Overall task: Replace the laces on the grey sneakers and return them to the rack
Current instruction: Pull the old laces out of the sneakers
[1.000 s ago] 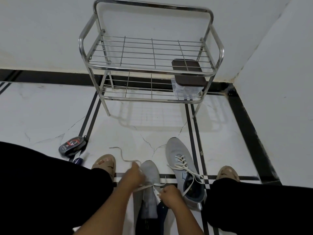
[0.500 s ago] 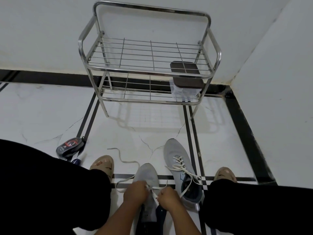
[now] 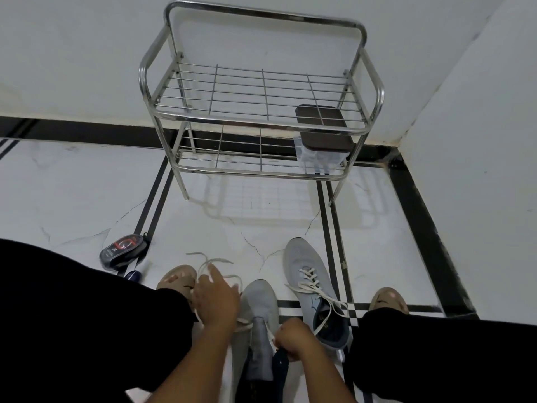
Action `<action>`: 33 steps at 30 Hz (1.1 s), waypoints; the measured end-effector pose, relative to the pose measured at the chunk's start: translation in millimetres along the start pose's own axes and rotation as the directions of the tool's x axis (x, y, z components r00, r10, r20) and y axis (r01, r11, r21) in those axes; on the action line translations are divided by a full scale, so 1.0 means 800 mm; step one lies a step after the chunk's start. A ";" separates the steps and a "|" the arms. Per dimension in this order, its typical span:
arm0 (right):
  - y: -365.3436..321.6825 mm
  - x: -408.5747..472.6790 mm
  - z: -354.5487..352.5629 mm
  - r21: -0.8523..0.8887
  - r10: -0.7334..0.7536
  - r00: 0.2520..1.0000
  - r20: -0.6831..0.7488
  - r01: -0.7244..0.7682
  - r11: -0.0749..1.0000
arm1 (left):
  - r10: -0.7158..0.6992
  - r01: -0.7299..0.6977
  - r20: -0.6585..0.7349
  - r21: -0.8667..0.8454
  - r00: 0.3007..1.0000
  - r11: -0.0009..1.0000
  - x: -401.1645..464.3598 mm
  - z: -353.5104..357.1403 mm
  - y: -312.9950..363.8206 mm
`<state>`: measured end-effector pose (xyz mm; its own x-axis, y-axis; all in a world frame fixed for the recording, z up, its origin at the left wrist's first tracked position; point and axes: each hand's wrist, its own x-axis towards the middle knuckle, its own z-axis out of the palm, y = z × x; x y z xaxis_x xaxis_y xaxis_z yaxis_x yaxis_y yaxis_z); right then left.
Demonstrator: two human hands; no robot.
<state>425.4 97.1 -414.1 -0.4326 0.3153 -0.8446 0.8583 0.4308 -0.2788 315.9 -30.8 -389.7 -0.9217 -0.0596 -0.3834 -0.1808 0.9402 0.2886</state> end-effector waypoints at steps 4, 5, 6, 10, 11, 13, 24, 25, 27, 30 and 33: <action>-0.013 0.004 -0.002 0.058 -0.136 0.981 -0.136 0.145 0.988 | 0.232 -0.259 0.152 0.194 0.961 0.946 -0.030 0.022 -0.004; -0.019 0.004 0.000 0.092 -0.175 0.970 -0.169 0.193 0.977 | 0.185 -0.242 0.288 0.176 0.940 0.954 -0.027 0.027 -0.008; -0.025 0.006 0.003 0.097 -0.214 0.961 -0.177 0.233 0.968 | 0.148 -0.237 0.425 0.166 0.893 0.957 -0.024 0.032 -0.012; -0.035 0.014 0.022 -0.065 -0.338 0.928 -0.155 0.332 0.941 | 0.077 -0.201 0.640 0.123 0.764 0.972 -0.029 0.040 -0.027; -0.034 0.015 0.026 -0.116 -0.365 0.917 -0.160 0.350 0.930 | 0.071 -0.166 0.623 0.096 0.779 0.981 -0.028 0.044 -0.031; -0.032 0.018 0.032 -0.210 -0.418 0.895 -0.159 0.383 0.900 | 0.071 -0.128 0.581 0.058 0.811 0.990 -0.027 0.045 -0.036; -0.034 0.029 0.045 -0.031 -0.309 0.923 -0.229 0.310 0.950 | -0.020 -0.040 0.490 0.112 0.872 0.993 -0.018 0.054 -0.039; -0.032 0.028 0.045 0.057 -0.274 0.920 -0.281 0.301 0.952 | -0.018 -0.039 0.490 0.106 0.872 0.994 -0.017 0.055 -0.036; -0.031 0.025 0.039 0.194 -0.207 0.909 -0.362 0.291 0.937 | -0.004 -0.043 0.480 0.087 0.877 0.995 -0.015 0.057 -0.033; -0.040 0.020 0.002 0.333 -0.089 0.875 -0.475 0.273 0.903 | -0.003 -0.045 0.446 0.097 0.895 0.994 -0.014 0.061 -0.036; -0.055 0.012 -0.069 0.599 0.085 0.787 -0.611 0.389 0.700 | -0.012 -0.039 0.434 0.110 0.901 0.993 -0.014 0.063 -0.044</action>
<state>368.1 128.0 -384.6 -0.4365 0.8011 -0.4096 0.5980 -0.0818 -0.7973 349.9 -45.9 -439.6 -0.6793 0.0800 -0.7295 -0.1055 0.9731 0.2049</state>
